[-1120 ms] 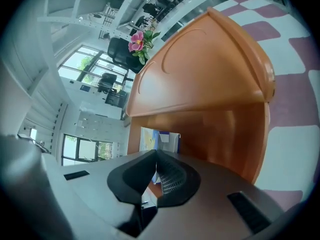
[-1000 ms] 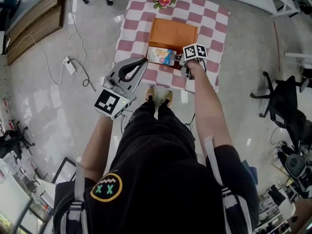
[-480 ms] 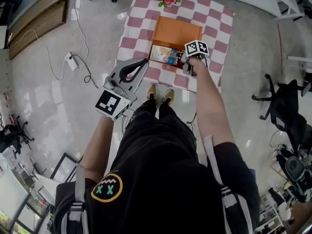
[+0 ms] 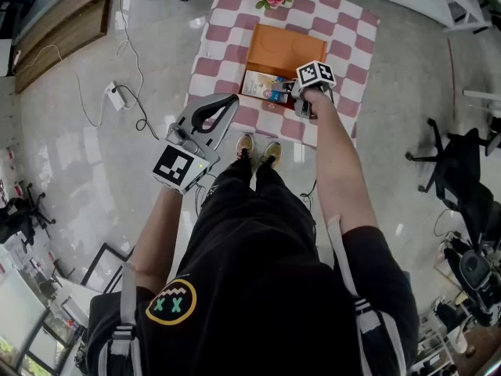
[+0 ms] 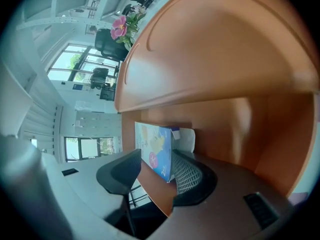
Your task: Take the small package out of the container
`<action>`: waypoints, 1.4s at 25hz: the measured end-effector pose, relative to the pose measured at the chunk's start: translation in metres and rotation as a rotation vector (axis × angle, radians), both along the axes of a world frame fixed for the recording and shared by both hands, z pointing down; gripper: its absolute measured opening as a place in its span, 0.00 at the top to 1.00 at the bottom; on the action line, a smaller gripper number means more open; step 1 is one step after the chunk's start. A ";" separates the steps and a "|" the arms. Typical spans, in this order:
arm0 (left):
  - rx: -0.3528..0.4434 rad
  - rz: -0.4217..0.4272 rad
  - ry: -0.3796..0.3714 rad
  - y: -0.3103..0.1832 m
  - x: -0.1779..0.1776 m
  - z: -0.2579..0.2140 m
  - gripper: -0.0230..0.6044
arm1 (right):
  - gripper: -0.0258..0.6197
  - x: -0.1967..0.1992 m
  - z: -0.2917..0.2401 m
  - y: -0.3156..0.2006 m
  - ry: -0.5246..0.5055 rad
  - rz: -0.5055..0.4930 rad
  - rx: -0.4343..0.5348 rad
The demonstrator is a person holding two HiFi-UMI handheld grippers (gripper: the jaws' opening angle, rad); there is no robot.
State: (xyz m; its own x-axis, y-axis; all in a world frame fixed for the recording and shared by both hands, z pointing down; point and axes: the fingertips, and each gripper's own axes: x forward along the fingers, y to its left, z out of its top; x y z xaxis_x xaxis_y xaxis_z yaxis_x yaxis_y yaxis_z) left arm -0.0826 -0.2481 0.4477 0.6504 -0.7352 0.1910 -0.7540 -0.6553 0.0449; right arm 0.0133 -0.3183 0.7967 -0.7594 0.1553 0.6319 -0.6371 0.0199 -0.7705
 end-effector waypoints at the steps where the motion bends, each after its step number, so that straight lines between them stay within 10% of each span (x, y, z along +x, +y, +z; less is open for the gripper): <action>1: -0.002 0.000 0.004 0.000 0.001 -0.001 0.94 | 0.63 -0.001 0.000 0.001 0.002 -0.019 -0.001; 6: -0.010 -0.001 0.004 0.000 0.000 0.000 0.94 | 0.89 0.004 0.005 0.003 0.040 -0.061 0.034; 19: 0.039 0.039 0.004 -0.003 0.006 -0.011 0.94 | 0.93 -0.005 -0.060 -0.006 -0.131 -0.005 0.188; 35: 0.115 0.081 0.010 -0.005 0.020 -0.038 0.94 | 0.93 0.033 -0.221 -0.002 -0.152 -0.002 0.725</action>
